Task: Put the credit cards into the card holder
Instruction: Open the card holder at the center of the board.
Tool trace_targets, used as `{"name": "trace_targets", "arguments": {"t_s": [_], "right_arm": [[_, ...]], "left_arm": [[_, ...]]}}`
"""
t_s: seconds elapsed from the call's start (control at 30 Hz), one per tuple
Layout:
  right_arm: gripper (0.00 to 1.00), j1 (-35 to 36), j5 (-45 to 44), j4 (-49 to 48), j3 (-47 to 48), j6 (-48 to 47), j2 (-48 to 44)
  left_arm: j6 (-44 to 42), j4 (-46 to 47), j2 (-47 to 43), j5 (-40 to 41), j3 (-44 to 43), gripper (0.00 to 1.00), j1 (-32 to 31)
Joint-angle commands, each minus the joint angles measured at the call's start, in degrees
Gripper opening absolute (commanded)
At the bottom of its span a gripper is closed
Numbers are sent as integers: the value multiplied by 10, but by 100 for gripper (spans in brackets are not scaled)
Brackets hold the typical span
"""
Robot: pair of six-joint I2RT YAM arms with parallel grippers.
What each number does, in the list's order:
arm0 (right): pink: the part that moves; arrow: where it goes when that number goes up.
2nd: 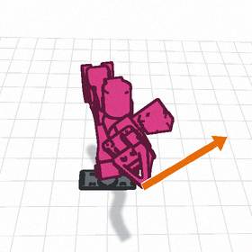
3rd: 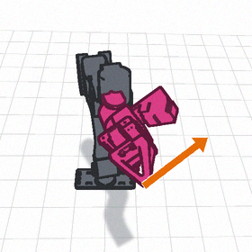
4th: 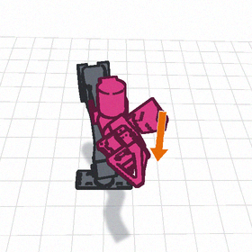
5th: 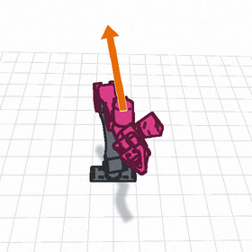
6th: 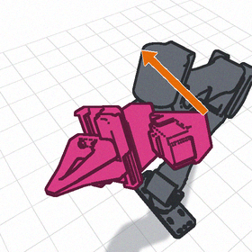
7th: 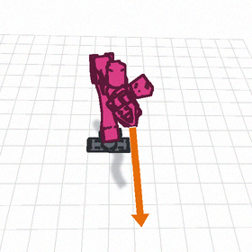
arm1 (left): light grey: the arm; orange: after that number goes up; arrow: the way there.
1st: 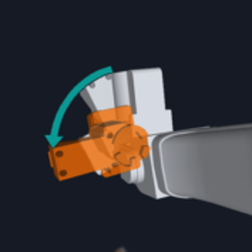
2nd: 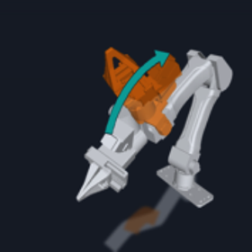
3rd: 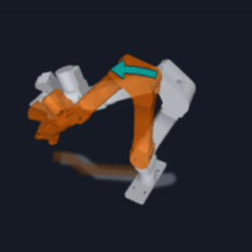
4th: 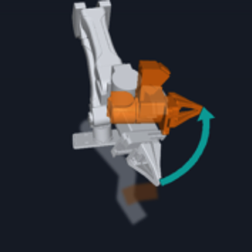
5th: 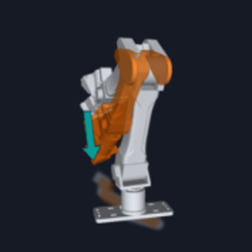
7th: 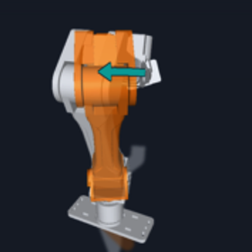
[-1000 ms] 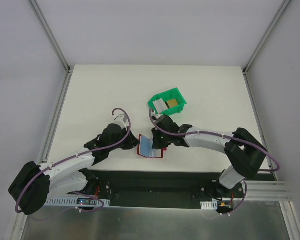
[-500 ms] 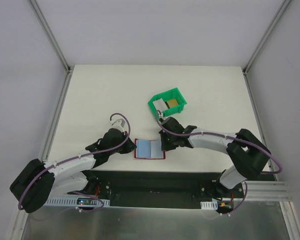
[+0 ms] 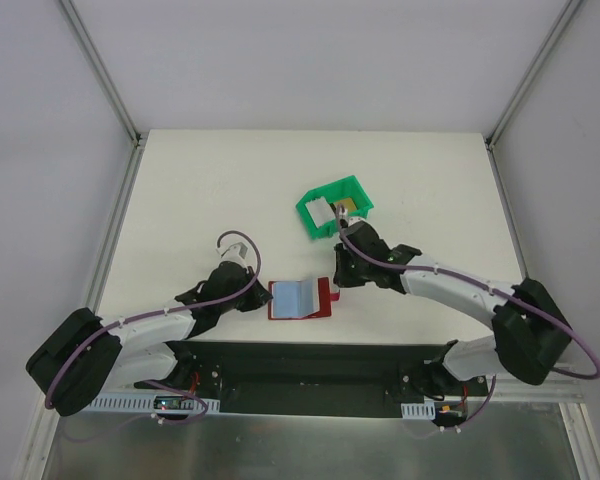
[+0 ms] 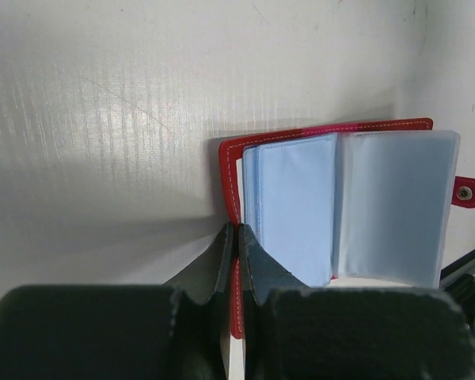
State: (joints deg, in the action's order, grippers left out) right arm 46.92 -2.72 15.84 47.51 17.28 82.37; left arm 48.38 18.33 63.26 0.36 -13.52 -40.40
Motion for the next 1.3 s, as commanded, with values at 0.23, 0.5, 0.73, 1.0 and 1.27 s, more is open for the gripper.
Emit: {"name": "trace_targets", "arguments": {"t_s": [0.23, 0.5, 0.73, 1.0, 1.27], "right_arm": [[21, 1, 101, -56, 68, -24, -52], [21, 52, 186, -94, 152, -22, 67], [21, 57, 187, -97, 156, -9, 108], [19, 54, 135, -46, 129, -2, 133], [18, 0, 118, -84, 16, 14, 101]], "left_arm": [[15, 27, 5, 16, -18, 0, 4], [3, 24, 0, -21, -48, 0, 4], [-1, -7, -39, -33, -62, 0, 3], [-1, -11, -49, -28, -49, 0, 3], [-4, -18, -36, 12, -26, 0, 3]]}}
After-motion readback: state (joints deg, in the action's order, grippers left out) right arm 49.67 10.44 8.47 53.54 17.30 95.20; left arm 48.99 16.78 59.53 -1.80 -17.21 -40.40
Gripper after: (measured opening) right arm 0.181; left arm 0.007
